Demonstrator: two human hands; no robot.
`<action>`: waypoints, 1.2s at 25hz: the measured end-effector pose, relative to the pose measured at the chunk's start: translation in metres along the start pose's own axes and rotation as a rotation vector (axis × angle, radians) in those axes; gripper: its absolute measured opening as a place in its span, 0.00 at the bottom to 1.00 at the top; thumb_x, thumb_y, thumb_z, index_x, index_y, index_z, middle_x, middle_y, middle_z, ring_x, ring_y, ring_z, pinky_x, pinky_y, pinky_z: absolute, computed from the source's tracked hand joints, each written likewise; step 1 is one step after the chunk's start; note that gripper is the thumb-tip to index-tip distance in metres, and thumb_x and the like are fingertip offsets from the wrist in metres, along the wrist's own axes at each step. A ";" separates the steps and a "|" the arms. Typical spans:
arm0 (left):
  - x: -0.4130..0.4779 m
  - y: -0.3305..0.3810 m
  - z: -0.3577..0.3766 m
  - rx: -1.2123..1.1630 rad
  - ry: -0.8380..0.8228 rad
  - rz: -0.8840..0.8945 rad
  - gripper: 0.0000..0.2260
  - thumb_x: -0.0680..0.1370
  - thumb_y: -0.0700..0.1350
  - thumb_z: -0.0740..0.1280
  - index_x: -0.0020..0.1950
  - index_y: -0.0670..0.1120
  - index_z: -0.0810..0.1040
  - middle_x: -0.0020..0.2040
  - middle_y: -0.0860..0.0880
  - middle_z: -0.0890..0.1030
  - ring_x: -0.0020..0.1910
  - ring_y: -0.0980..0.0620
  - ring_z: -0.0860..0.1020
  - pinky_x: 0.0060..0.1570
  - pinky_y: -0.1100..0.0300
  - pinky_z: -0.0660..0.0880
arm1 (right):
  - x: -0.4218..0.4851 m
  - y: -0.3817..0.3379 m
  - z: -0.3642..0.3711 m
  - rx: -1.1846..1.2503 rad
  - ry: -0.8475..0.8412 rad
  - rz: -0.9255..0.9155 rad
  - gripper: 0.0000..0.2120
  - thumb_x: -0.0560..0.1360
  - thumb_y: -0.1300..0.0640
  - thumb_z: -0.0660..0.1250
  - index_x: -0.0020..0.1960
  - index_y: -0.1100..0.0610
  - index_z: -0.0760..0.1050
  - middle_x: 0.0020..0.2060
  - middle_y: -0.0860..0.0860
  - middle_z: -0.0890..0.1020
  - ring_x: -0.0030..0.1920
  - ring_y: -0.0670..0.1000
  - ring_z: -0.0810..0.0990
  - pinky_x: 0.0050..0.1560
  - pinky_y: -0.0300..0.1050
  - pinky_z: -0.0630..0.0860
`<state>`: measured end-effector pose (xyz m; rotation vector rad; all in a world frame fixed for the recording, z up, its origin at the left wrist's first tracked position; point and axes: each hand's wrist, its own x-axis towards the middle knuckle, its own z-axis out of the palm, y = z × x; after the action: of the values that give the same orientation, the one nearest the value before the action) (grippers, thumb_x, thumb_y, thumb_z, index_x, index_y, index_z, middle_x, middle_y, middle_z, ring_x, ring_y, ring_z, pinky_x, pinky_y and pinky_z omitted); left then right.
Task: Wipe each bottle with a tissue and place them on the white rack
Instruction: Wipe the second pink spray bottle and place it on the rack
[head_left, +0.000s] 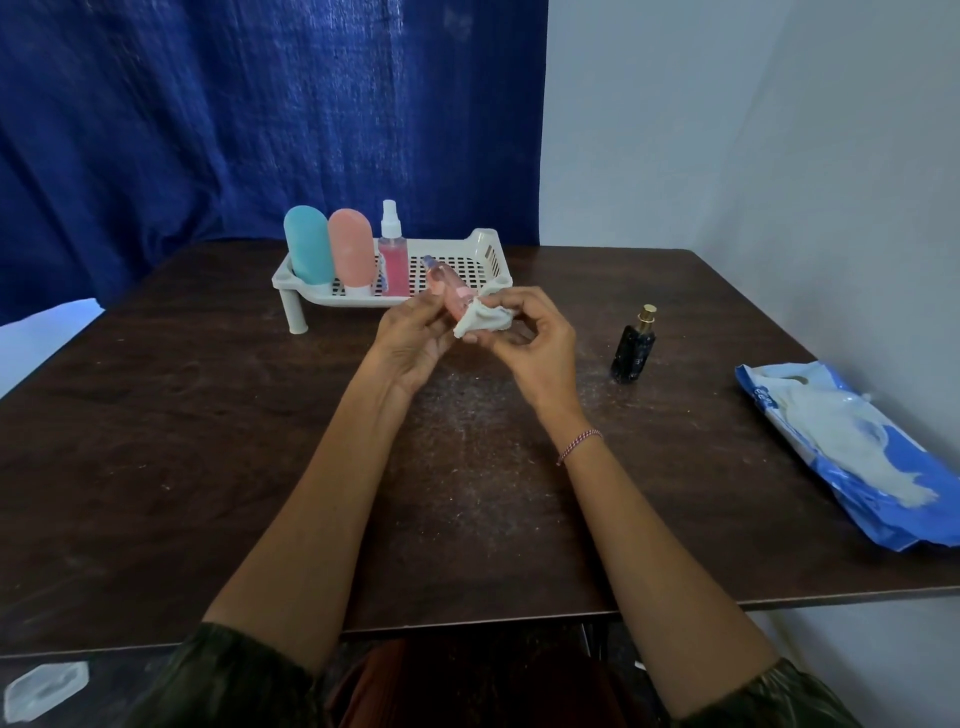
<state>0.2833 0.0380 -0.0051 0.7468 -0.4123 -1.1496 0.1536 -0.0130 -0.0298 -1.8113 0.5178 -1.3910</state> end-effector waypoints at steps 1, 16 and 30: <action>-0.001 -0.001 0.000 -0.002 -0.012 -0.013 0.12 0.79 0.38 0.63 0.61 0.36 0.72 0.52 0.40 0.81 0.47 0.47 0.83 0.35 0.57 0.80 | 0.001 0.001 -0.002 0.025 0.009 0.013 0.15 0.64 0.65 0.76 0.50 0.64 0.78 0.51 0.56 0.79 0.58 0.52 0.76 0.52 0.46 0.80; -0.001 -0.004 0.001 -0.040 -0.069 -0.006 0.09 0.80 0.37 0.60 0.59 0.39 0.73 0.57 0.38 0.79 0.52 0.45 0.81 0.42 0.54 0.82 | 0.003 -0.002 -0.004 0.106 0.043 0.136 0.11 0.69 0.65 0.73 0.50 0.65 0.78 0.50 0.56 0.80 0.54 0.49 0.78 0.49 0.46 0.80; -0.008 -0.003 0.001 0.480 -0.295 -0.010 0.15 0.77 0.33 0.62 0.61 0.46 0.76 0.55 0.48 0.81 0.55 0.52 0.80 0.51 0.53 0.80 | 0.007 -0.004 -0.012 -0.124 0.166 0.040 0.11 0.71 0.71 0.67 0.50 0.61 0.80 0.48 0.50 0.79 0.50 0.44 0.77 0.49 0.34 0.77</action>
<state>0.2778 0.0447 -0.0061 0.9954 -0.9553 -1.1874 0.1439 -0.0192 -0.0209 -1.7806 0.7366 -1.5189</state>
